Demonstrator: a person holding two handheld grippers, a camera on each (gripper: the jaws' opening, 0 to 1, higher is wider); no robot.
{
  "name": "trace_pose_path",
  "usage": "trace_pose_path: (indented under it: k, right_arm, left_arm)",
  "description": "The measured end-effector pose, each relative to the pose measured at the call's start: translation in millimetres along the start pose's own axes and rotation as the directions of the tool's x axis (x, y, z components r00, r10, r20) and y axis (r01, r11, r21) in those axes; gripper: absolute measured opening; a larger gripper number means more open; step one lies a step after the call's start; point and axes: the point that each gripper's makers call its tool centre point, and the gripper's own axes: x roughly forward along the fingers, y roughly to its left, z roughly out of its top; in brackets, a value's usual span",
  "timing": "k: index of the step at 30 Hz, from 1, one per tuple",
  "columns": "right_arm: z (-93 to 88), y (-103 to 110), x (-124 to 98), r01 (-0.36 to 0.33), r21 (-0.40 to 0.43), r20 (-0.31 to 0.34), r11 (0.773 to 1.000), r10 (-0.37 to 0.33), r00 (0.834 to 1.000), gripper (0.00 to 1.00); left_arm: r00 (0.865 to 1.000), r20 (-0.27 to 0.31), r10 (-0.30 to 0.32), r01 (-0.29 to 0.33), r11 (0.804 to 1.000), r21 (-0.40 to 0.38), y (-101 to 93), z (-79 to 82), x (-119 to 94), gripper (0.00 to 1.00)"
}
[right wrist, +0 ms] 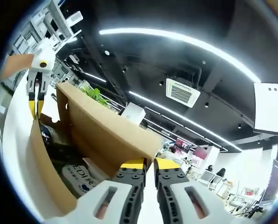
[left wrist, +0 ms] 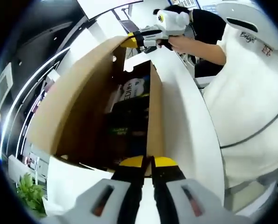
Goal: Operate the shoe box by opening the lid, removing the specified soft item, and placing it in the target area until the item is outside and the box remains undamaged.
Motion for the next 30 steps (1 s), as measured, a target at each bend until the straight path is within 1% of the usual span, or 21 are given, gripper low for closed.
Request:
trace_pose_path:
  k: [3, 5, 6, 9, 10, 11, 12, 13, 14, 15, 16, 17, 18, 21, 22, 23, 25, 26, 27, 29, 30]
  right_arm:
    - [1.0, -2, 2, -0.001, 0.014, -0.001, 1.000, 0.001, 1.000, 0.05]
    - [1.2, -3, 2, -0.009, 0.043, -0.001, 0.999, 0.009, 1.000, 0.05]
    - [1.5, -3, 2, -0.013, 0.084, 0.009, 0.996, 0.012, 1.000, 0.04]
    - [1.2, -4, 3, -0.015, 0.142, 0.035, 0.990, 0.010, 0.999, 0.04]
    - [1.4, -5, 3, -0.021, 0.192, 0.051, 0.981, 0.011, 0.999, 0.04]
    - [2.5, -5, 3, -0.045, 0.327, 0.080, 0.944, 0.020, 0.997, 0.03]
    - [2.3, -6, 4, -0.063, 0.405, 0.098, 0.912, 0.025, 0.995, 0.04]
    - [-1.1, -9, 4, -0.060, 0.429, 0.097, 0.901, 0.020, 0.995, 0.04]
    - [-0.8, -10, 4, -0.049, 0.416, 0.104, 0.908, 0.006, 0.995, 0.04]
    - [-0.5, -8, 5, -0.029, 0.387, 0.099, 0.922, -0.011, 0.995, 0.04]
    - [-0.1, -9, 5, -0.014, 0.371, 0.097, 0.929, -0.024, 0.995, 0.03]
    - [0.7, -10, 5, 0.023, 0.332, 0.089, 0.943, -0.055, 0.995, 0.03]
    - [1.1, -10, 6, 0.038, 0.314, 0.085, 0.949, -0.068, 0.994, 0.03]
    - [1.8, -10, 10, 0.049, 0.302, 0.083, 0.952, -0.077, 0.994, 0.03]
    - [0.6, -11, 12, 0.057, 0.258, 0.067, 0.965, -0.077, 0.995, 0.03]
    - [0.5, -11, 13, 0.057, 0.230, 0.055, 0.972, -0.071, 0.996, 0.03]
    - [2.6, -10, 13, 0.048, 0.261, 0.032, 0.964, -0.058, 0.998, 0.05]
    - [4.9, -8, 14, 0.033, 0.261, 0.035, 0.965, -0.044, 0.998, 0.07]
    - [7.3, -6, 15, 0.023, 0.277, 0.039, 0.961, -0.035, 0.999, 0.08]
    - [5.7, -7, 19, 0.035, 0.283, 0.030, 0.959, -0.046, 0.999, 0.09]
    - [5.1, -8, 19, 0.042, 0.276, 0.027, 0.960, -0.051, 0.998, 0.07]
  left_arm:
    - [1.000, -0.011, -0.025, 0.024, 0.997, -0.074, 0.5, -1.2, 1, 0.05]
    - [1.000, -0.002, -0.020, 0.020, 0.998, -0.053, 0.3, -0.9, 1, 0.05]
    - [1.000, -0.001, -0.019, 0.019, 0.999, -0.048, -0.1, -0.8, 1, 0.05]
    - [1.000, -0.010, -0.021, 0.020, 0.999, -0.043, 0.1, -0.8, 1, 0.05]
    - [1.000, -0.012, -0.023, 0.022, 0.999, -0.033, -0.1, -0.9, 1, 0.05]
    - [1.000, -0.013, -0.025, 0.025, 0.999, -0.024, 0.0, -0.8, 1, 0.05]
    - [1.000, -0.013, -0.025, 0.025, 0.999, -0.024, 0.0, -0.8, 1, 0.05]
    - [1.000, -0.010, -0.026, 0.026, 0.999, -0.040, -0.3, -1.1, 1, 0.05]
    - [1.000, -0.007, -0.025, 0.025, 0.998, -0.057, -0.2, -1.2, 1, 0.05]
    - [1.000, -0.003, -0.023, 0.023, 0.998, -0.056, 0.0, -1.1, 1, 0.05]
    - [1.000, 0.001, -0.021, 0.021, 0.998, -0.052, -0.2, -1.2, 1, 0.05]
    - [1.000, 0.006, -0.017, 0.018, 0.999, -0.046, -0.2, -0.9, 1, 0.05]
    - [1.000, 0.006, -0.017, 0.017, 0.999, -0.045, -0.2, -0.7, 2, 0.05]
    - [1.000, -0.006, -0.017, 0.017, 0.999, -0.037, -0.6, -0.1, 3, 0.05]
    - [0.999, -0.017, -0.027, 0.027, 0.999, -0.043, -0.5, 0.1, 3, 0.05]
    - [0.999, -0.024, -0.034, 0.033, 0.998, -0.044, 0.0, 0.0, 3, 0.05]
    - [0.998, -0.035, -0.048, 0.046, 0.997, -0.058, 0.5, -0.3, 3, 0.05]
    - [0.998, -0.036, -0.049, 0.047, 0.997, -0.054, -0.3, -0.7, 3, 0.05]
    - [0.998, -0.032, -0.048, 0.047, 0.998, -0.044, -0.1, -0.8, 3, 0.05]
    - [0.999, -0.029, -0.046, 0.045, 0.998, -0.050, -0.2, -0.9, 3, 0.05]
    - [0.999, -0.027, -0.046, 0.044, 0.997, -0.056, 0.0, -1.1, 3, 0.05]
